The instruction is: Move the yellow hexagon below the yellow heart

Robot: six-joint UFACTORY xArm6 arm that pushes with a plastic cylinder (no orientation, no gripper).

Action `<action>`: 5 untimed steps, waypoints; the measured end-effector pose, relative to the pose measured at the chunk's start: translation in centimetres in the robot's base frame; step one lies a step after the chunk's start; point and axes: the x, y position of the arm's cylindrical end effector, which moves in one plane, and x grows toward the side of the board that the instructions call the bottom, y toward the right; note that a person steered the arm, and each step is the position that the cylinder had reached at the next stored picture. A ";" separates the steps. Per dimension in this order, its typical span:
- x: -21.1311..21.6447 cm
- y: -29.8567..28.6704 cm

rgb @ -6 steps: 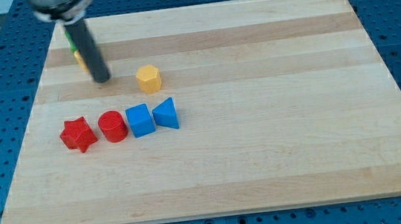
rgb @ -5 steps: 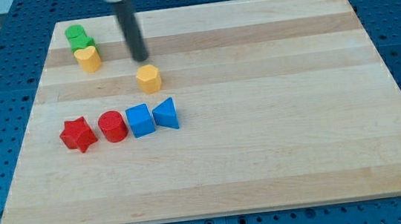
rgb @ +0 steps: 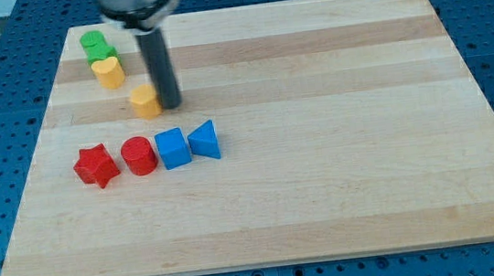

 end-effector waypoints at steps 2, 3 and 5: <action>2.6 -2.3; 3.4 -4.0; 0.5 -10.2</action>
